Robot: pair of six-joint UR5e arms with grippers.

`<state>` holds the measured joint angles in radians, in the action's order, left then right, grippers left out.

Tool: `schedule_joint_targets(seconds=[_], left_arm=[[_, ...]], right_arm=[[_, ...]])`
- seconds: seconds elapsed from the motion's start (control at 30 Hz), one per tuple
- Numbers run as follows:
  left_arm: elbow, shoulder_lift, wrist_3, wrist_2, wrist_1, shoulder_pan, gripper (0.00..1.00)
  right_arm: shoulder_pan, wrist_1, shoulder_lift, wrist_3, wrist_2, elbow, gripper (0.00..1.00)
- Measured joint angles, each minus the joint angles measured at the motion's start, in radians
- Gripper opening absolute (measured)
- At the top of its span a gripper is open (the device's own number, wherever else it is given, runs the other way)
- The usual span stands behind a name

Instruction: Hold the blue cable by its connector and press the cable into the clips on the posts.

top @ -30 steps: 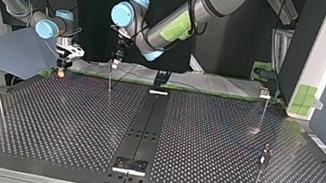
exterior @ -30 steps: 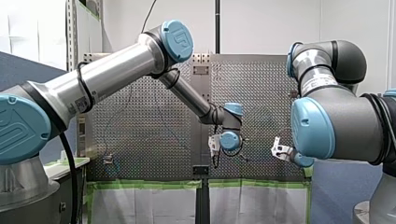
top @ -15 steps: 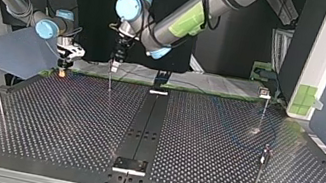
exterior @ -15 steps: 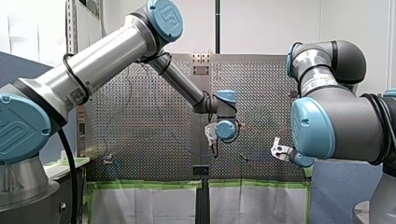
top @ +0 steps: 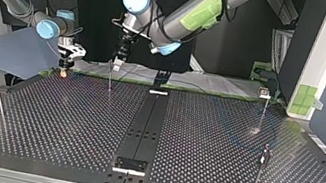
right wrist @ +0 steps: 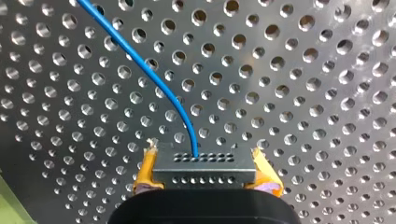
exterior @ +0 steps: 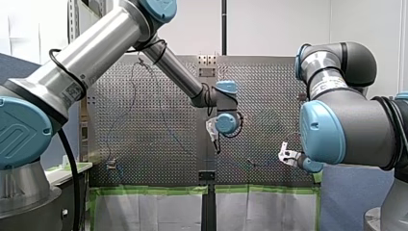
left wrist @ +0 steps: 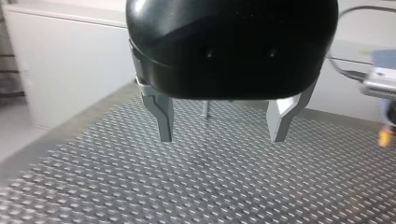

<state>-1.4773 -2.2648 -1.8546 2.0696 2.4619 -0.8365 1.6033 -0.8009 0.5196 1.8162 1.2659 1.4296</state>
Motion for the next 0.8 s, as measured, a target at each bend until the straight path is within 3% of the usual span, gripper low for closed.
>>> schedule_joint_targets(seconds=[0.33,0.6,0.8], left_arm=[[-0.096,0.096,-0.072,0.001,-0.095,-0.011,0.98],[-0.177,0.177,-0.067,0.035,-0.168,-0.031,0.98],[-0.237,0.237,-0.057,0.059,-0.177,-0.035,0.98]], right_arm=[[0.008,0.000,-0.001,-0.003,-0.004,-0.001,0.00],[0.017,0.008,-0.002,-0.025,-0.005,-0.001,0.00],[0.018,0.012,-0.002,-0.033,-0.005,-0.001,0.00]])
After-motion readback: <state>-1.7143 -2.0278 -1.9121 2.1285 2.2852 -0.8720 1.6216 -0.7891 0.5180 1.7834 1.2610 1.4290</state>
